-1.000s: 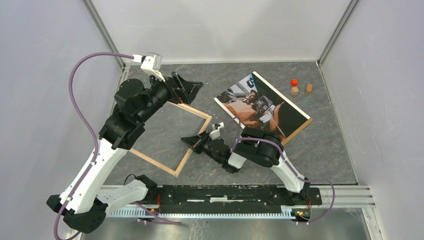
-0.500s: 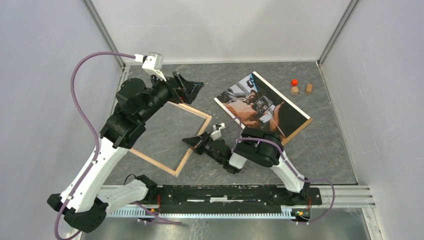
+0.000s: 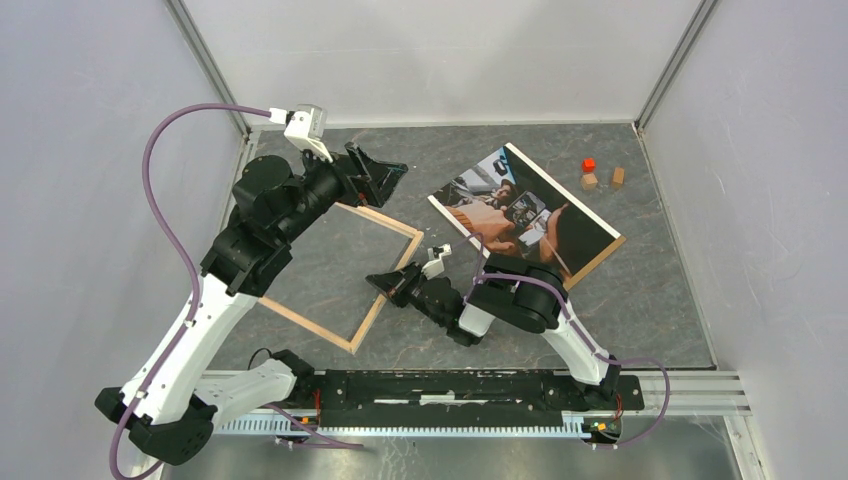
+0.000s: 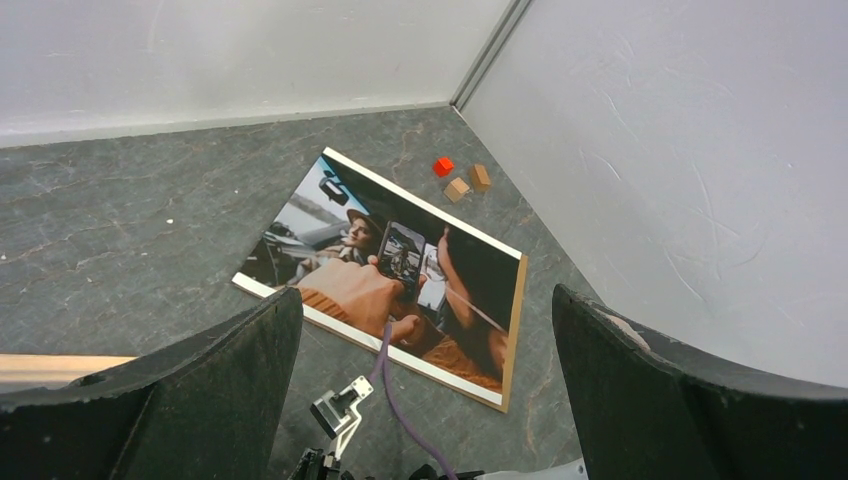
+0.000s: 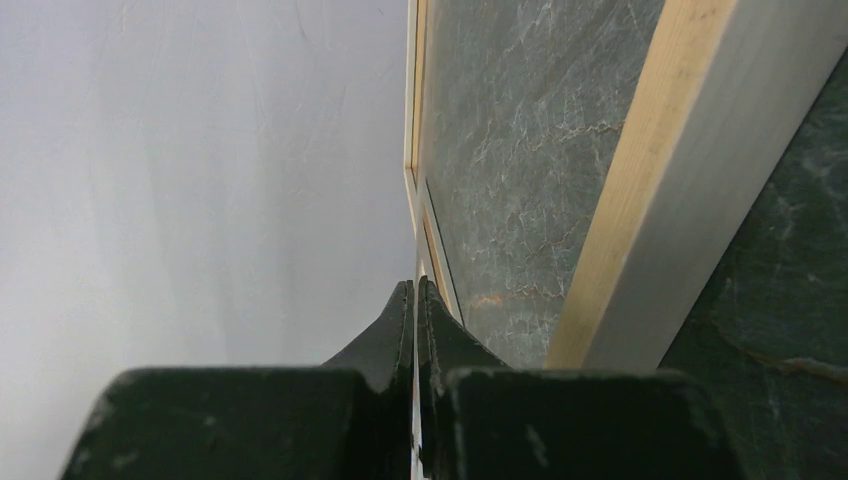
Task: Put the photo into the frame
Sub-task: Place the photo frame item in the photo frame.
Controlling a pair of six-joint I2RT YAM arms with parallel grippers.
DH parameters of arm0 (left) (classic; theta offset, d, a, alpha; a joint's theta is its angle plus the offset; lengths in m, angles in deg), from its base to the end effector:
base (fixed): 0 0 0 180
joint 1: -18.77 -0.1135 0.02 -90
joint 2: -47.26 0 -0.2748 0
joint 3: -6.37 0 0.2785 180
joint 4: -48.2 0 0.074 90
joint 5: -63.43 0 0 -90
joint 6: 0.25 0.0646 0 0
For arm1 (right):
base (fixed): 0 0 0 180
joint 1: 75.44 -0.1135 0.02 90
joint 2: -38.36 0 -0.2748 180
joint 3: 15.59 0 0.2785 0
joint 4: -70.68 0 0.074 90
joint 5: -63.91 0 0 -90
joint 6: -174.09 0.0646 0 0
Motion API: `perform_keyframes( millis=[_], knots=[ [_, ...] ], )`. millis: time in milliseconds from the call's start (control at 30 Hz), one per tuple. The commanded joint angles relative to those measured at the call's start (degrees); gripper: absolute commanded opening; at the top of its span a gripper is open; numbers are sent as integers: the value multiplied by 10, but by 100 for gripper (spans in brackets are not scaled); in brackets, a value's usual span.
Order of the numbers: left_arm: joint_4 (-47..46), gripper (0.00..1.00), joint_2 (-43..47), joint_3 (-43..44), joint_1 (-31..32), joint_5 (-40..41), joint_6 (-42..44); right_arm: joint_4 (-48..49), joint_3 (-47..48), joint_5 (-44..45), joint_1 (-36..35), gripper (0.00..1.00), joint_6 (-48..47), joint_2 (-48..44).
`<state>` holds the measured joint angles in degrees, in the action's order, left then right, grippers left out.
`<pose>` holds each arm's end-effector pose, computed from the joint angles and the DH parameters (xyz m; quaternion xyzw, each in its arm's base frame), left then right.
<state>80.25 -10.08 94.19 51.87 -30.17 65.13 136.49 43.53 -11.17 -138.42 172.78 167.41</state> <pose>0.2073 -0.1400 0.4823 0.0748 0.7128 -0.3561 0.5996 0.2078 0.3708 0.0555 0.2477 0.6880 0.6317 0.2575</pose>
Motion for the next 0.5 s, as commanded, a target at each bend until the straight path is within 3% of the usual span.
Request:
perform_keyframes(
  millis=[0, 467],
  knots=[
    [-21, 100, 7, 0, -4, -11, -21, 5, -5, 25, 16, 0, 0, 4],
    [-24, 100, 4, -2, -6, -17, -25, -3, 12, 25, 17, 3, -19, 13]
  ],
)
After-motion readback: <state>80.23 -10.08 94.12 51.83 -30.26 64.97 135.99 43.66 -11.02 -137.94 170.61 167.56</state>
